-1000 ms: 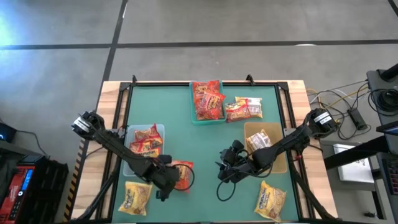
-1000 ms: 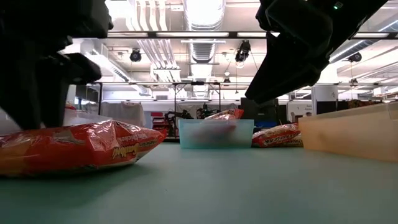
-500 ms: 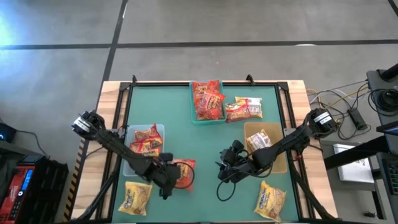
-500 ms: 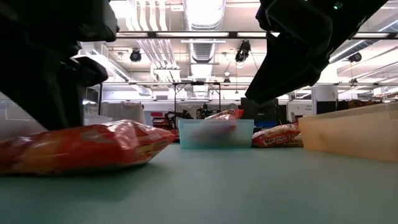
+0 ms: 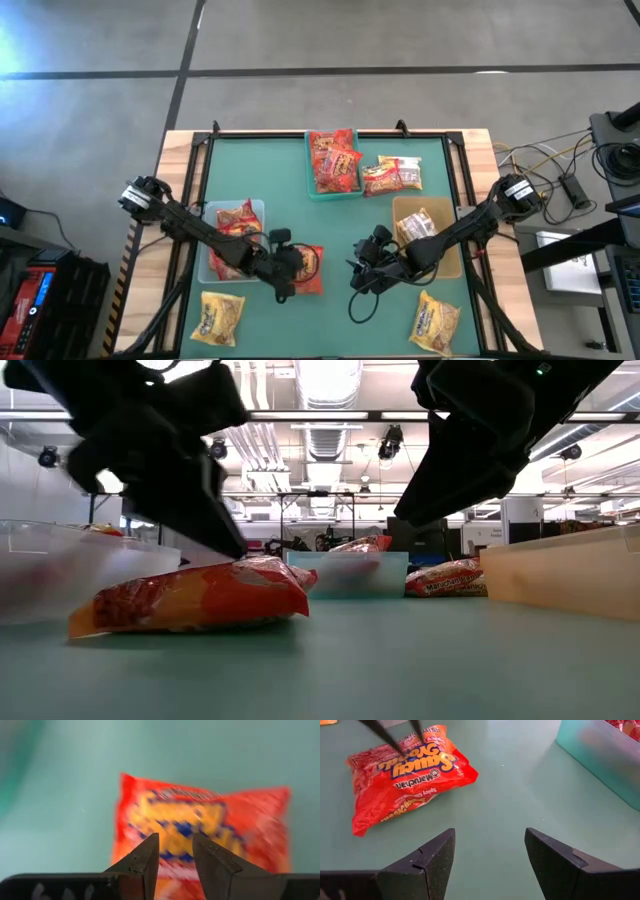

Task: Sort Maruchan noodles
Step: Put the orange noodle pack into the blue bin

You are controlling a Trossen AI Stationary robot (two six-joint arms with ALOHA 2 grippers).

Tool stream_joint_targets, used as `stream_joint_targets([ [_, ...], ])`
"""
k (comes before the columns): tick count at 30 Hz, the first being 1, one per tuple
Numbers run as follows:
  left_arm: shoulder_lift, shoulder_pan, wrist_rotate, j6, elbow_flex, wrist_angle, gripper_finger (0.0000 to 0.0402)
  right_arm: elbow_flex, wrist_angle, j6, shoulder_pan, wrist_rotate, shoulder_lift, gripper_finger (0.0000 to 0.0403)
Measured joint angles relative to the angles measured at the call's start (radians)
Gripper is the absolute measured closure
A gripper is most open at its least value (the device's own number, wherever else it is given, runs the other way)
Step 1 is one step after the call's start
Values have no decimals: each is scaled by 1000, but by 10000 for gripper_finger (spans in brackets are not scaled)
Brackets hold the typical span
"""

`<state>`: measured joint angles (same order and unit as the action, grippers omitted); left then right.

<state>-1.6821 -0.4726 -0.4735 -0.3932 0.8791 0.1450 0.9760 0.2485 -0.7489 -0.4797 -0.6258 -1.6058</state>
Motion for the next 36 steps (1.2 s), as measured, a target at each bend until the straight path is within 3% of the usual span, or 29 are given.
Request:
stream_joint_targets([
  [4, 2, 11, -38, 46, 8, -17, 299, 0, 0, 0, 0, 0, 0, 172],
  [8, 28, -11, 4, -9, 63, 94, 299, 0, 0, 0, 0, 0, 0, 172],
  [13, 29, -44, 182, -203, 172, 371, 299, 0, -1, 0, 0, 0, 0, 172],
  [19, -20, -90, 334, -313, 185, 424, 299, 0, -2, 0, 0, 0, 0, 172],
  [27, -104, -108, 314, -326, 186, 422, 299, 0, -3, 0, 0, 0, 0, 172],
  [36, -150, -73, 123, -223, 186, 379, 299, 0, -4, 0, 0, 0, 0, 172],
])
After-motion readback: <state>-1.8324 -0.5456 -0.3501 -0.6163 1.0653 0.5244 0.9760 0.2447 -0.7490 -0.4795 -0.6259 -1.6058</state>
